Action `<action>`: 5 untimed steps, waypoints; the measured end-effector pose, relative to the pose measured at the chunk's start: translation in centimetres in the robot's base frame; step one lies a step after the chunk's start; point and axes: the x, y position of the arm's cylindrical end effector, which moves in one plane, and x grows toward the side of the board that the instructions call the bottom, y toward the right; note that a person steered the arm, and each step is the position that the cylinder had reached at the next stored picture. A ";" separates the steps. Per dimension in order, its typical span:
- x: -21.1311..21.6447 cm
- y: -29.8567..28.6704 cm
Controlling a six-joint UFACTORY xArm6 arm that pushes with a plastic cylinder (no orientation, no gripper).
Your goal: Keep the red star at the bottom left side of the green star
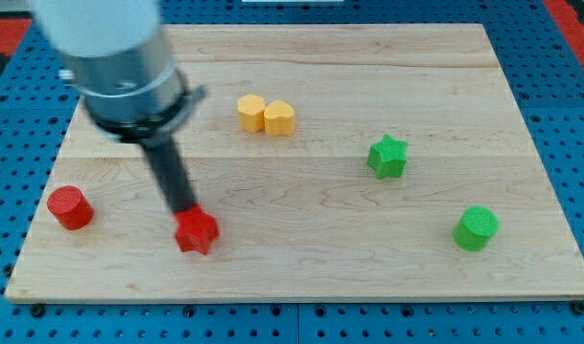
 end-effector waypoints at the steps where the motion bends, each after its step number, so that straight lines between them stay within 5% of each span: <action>1: 0.3 -0.3; 3: 2.6 -8.4; 5: 4.3 6.1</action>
